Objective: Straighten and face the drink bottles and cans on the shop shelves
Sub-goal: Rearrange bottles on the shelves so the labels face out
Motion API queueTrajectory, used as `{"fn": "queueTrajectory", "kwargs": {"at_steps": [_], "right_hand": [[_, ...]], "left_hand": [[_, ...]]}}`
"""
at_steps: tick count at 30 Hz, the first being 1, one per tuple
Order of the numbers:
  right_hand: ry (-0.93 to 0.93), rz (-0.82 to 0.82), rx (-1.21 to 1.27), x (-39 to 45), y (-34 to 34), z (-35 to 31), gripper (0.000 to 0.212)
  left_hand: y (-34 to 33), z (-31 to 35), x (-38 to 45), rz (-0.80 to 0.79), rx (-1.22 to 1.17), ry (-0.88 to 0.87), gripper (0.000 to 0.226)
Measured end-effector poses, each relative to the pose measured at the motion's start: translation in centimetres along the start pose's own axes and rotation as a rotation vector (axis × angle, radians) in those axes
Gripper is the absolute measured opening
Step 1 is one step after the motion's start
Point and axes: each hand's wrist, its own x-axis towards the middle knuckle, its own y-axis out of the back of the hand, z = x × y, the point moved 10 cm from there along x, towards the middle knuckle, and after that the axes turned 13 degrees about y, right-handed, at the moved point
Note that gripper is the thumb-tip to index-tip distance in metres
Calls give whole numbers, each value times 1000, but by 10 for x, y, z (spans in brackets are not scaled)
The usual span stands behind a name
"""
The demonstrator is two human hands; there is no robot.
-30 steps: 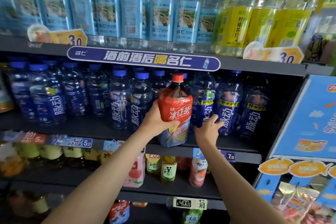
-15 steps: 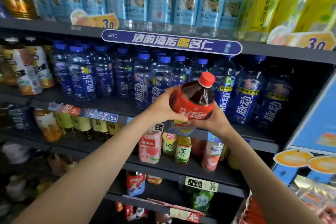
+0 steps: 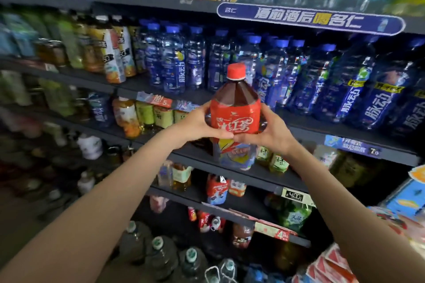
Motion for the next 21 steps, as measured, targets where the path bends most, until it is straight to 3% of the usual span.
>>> {"fn": "queueTrajectory", "kwargs": {"at_steps": [3,6,10,12,15,18,21], "right_hand": [[-67,-58,-21,-8,-67,2,74],[-113,-82,20,-24,-138,17,87],[-224,-80,139,-60,-228,65,87],[-304,-32,181,-82,-266,105,87],[-398,62,240,-108,-316,172,88],[-412,138,258,-115,-338,220,88],[-389,182,287,-118,-351,267,91]], "left_hand": [[34,-49,-22,15,13,28,69],[51,-111,-36,10,39,52,91],[55,-213,-37,81,57,127,99],[46,-262,-30,70,139,216,104],[30,-327,-2,67,89,194,100],[12,-369,23,53,37,204,87],[-5,-403,61,51,-47,163,96]]}}
